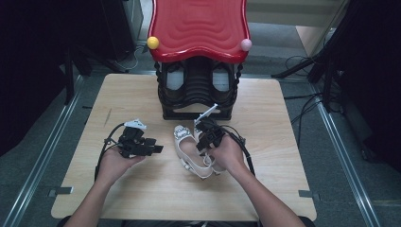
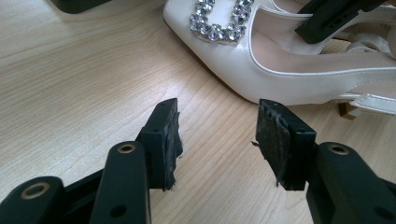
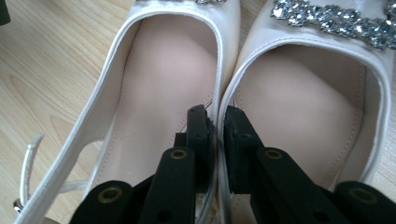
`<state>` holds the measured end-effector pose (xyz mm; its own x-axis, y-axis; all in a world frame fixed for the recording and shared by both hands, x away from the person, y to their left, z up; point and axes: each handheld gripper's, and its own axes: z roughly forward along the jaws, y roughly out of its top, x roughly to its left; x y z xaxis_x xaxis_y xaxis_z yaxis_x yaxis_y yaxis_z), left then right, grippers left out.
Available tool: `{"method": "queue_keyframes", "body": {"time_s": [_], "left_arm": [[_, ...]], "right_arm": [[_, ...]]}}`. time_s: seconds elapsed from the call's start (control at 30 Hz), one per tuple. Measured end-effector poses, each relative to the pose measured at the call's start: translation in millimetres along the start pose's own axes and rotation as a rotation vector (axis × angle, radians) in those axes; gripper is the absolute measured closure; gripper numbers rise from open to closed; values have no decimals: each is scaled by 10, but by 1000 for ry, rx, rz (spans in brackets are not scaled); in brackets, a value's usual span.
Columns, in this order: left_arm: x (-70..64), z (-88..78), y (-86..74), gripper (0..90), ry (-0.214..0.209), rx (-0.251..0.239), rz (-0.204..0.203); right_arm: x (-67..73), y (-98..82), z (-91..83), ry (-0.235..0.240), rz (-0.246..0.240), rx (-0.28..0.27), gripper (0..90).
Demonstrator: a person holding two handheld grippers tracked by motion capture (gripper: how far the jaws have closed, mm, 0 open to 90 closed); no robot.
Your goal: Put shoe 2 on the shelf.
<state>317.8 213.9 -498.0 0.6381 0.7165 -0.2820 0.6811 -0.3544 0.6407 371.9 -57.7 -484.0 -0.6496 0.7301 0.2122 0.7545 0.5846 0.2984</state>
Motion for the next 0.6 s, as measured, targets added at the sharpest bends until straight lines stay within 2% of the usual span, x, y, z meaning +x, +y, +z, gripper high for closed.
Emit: {"method": "queue_keyframes", "body": {"time_s": [0.2,0.4,0.47,0.6], "left_arm": [[24,-22,-6,467,3,-16,0],[48,-33,-14,441,9,-27,-2],[59,-40,-16,438,12,-24,0],[76,-51,-23,426,12,-31,-6]], "right_arm": [[-40,11,-26,25,31,17,855],[-64,3,-92,27,4,23,858],[-83,2,-134,26,-23,35,859],[-133,-16,-214,57,-42,35,859]]}}
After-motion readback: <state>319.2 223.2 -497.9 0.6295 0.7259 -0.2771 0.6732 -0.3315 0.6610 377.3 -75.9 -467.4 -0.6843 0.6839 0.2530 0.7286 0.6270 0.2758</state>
